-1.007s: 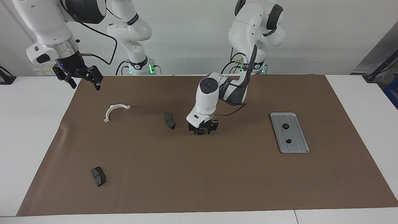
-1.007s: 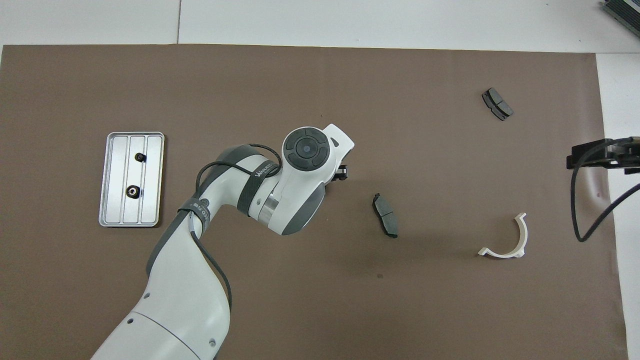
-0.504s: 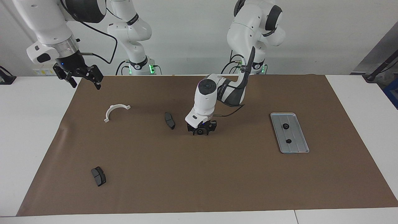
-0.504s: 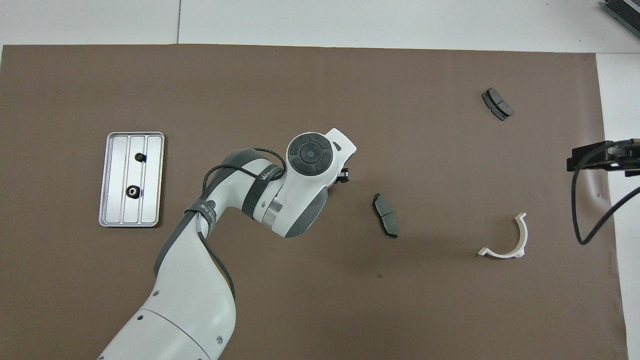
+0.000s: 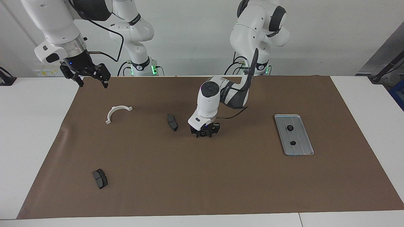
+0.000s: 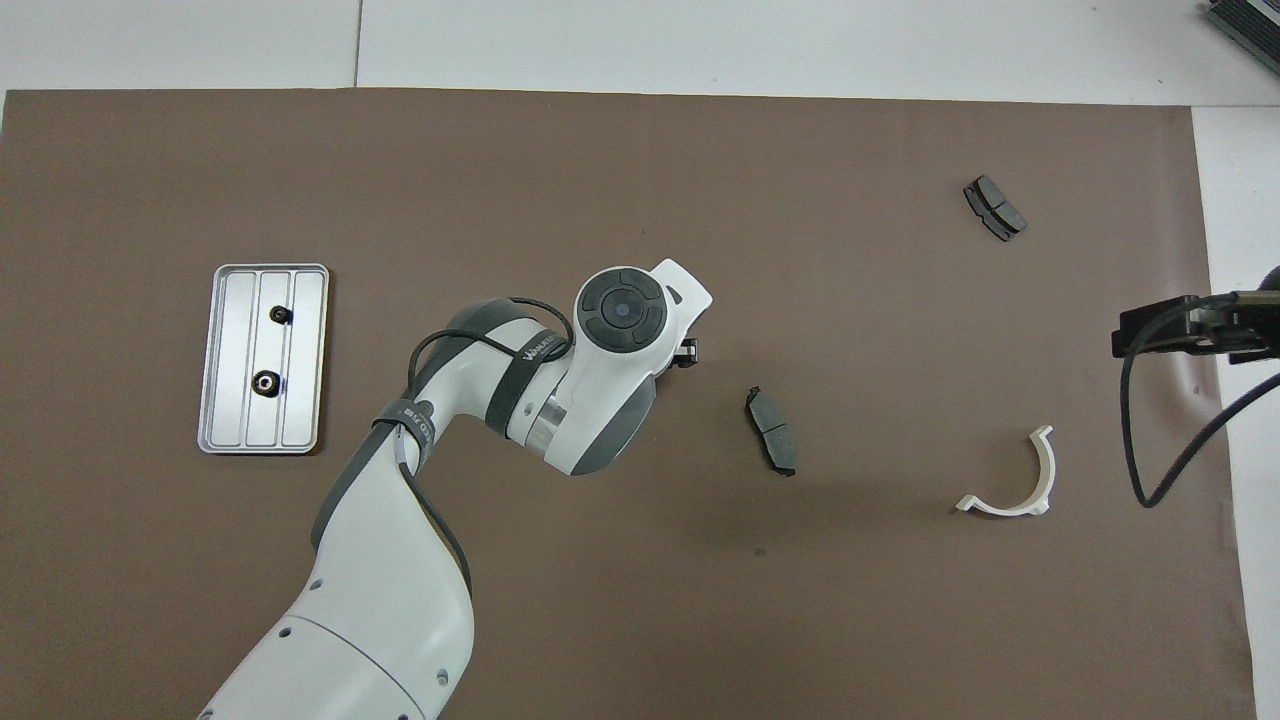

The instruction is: Pick bearing gear from pile to tray

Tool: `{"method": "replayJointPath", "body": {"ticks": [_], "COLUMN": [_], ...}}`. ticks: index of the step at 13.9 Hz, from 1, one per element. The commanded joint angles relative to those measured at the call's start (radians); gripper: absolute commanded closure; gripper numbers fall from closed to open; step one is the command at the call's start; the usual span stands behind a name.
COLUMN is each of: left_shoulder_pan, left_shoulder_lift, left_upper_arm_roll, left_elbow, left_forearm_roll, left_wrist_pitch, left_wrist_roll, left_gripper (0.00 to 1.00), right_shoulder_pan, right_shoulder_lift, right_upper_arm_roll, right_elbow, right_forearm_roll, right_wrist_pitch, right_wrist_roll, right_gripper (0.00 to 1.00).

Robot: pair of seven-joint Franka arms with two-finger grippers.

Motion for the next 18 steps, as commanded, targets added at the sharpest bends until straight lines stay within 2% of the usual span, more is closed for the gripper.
{"method": "replayJointPath", "body": {"ticks": [1, 5, 9, 16, 18], "left_shoulder_pan": [-0.032, -0.037, -0.035, -0.006, 0.069], "left_shoulder_lift": [-0.005, -0.007, -0.008, -0.008, -0.013], "left_upper_arm_roll": [0.015, 0.013, 0.013, 0.018, 0.018], "left_elbow": [-0.034, -0.037, -0.038, -0.014, 0.024], "left_forearm_roll": [0.008, 0.008, 0.008, 0.005, 0.007], "left_wrist_pitch": [0.008, 0.008, 0.008, 0.008, -0.015], "left_wrist_roll": [-0.02, -0.02, -0.019, -0.008, -0.002], "left_gripper": [0.34, 0.39, 0.5, 0.82, 0.87], "right_shoulder_pan": [-0.014, -0.014, -0.014, -0.006, -0.006], "right_shoulder_lift": [-0.018, -0.023, -0.023, -0.023, -0.023], "right_upper_arm_roll": [-0.004, -0.005, -0.005, -0.001, 0.001], "right_elbow": [-0.005, -0.013, -0.011, -0.011, -0.011], "right_forearm_roll": [0.023, 0.022, 0.022, 0.022, 0.022], "right_wrist_pitch": [-0.019, -0.027, -0.019, -0.025, -0.025], "right_wrist_roll": [-0.021, -0.016, -0.015, -0.018, -0.02], "right_gripper": [0.0, 0.0, 0.0, 0.0, 0.0]}}
